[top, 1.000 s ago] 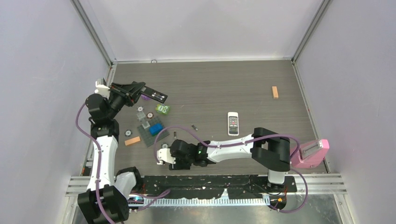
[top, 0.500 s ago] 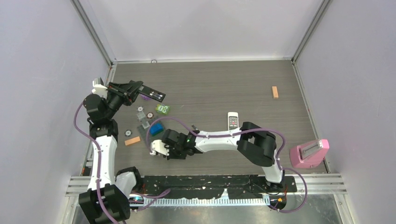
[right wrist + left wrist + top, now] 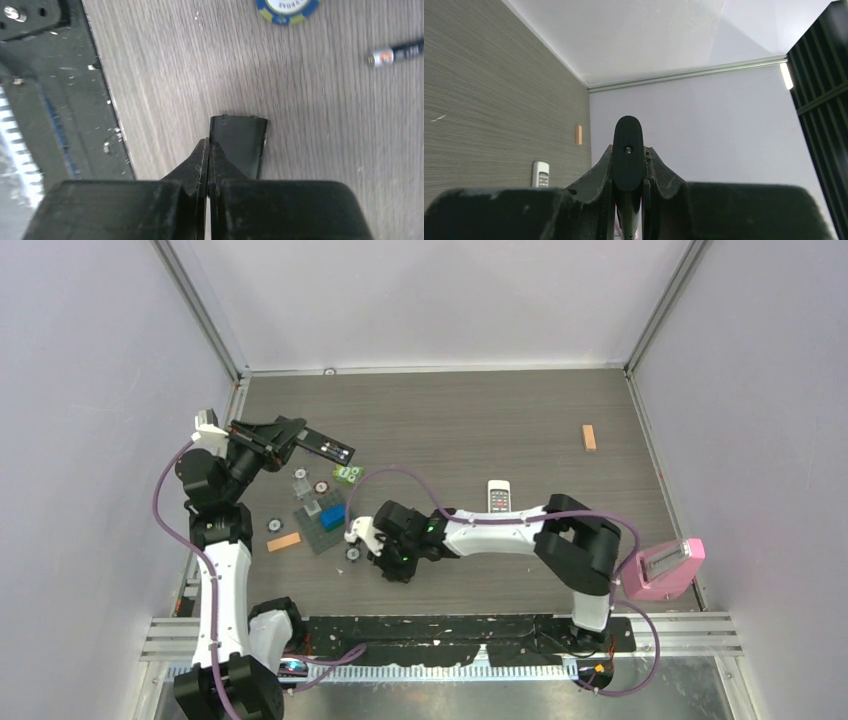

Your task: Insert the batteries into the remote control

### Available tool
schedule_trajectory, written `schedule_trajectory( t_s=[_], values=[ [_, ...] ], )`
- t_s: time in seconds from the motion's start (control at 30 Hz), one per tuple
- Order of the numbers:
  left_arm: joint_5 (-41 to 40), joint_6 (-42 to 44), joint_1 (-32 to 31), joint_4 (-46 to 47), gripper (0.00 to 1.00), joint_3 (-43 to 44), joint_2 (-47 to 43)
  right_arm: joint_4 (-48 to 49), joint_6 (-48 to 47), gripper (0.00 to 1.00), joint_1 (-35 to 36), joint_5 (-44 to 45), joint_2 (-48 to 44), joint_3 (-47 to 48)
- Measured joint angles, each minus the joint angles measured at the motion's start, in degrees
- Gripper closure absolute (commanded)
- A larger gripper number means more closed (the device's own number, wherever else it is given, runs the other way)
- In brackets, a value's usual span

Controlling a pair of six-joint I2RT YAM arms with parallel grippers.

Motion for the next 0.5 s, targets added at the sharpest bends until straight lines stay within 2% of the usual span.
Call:
schedule_trajectory(
  t_s=[0.13,0.33,0.5],
  values=[
    [0.0,2.6,0.0,-2.5,1.00,-0.3,-1.7,4.0,9.5,0.95,-3.1,-3.3,-7.4,-6.6],
    [1.2,7.3,-0.5,-4.8,1.00,-0.5,-3.4,14.9,24.7,0.95,-8.5,-8.4,-19.8,-17.6],
    [1.6,12.4,-5.3,-6.6,1.00,-0.5,-5.6,23.2,38.2,0.95,-12.7,-13.4,-25.6,-23.8]
  ],
)
